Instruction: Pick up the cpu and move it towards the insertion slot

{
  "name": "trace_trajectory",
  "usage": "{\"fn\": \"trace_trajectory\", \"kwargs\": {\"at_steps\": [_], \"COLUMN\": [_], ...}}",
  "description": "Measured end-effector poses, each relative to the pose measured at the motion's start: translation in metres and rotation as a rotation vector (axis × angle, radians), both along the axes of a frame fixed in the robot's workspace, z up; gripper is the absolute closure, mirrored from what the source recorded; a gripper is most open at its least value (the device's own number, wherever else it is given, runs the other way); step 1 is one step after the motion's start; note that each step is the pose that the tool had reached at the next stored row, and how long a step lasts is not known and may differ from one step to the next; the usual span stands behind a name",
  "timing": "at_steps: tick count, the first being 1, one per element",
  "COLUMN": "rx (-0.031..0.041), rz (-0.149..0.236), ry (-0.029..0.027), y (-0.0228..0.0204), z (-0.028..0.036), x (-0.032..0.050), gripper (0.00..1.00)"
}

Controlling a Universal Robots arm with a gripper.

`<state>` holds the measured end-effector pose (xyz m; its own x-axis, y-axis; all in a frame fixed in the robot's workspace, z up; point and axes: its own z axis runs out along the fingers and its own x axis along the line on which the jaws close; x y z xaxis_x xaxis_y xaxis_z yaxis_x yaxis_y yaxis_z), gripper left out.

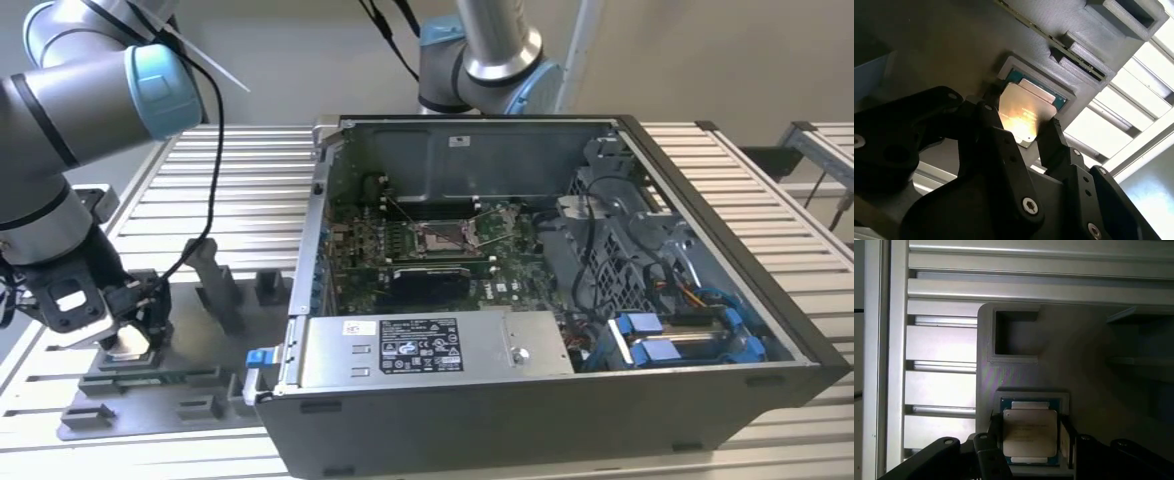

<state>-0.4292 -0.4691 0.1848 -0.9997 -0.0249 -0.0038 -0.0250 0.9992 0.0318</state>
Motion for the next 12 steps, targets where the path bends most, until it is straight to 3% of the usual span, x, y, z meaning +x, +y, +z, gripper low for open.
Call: {"fn": "trace_trajectory", "kwargs": {"at_steps": [1, 6, 9, 12], "rx": [0.0002, 0.0000, 0.0000, 0.0000], "rz": [0.000, 0.000, 0.000, 0.000], "ry": [-0.0002, 0.0001, 0.0001, 0.0001], "y": [0.0000, 0.0000, 0.0000, -0.0001], "z": [0.0008, 0.0236, 0.0297, 0.0401], "x": [0.0000, 0.0000, 0.0000, -0.0001], "gripper": [1.00, 1.00, 1.00, 1.00]}}
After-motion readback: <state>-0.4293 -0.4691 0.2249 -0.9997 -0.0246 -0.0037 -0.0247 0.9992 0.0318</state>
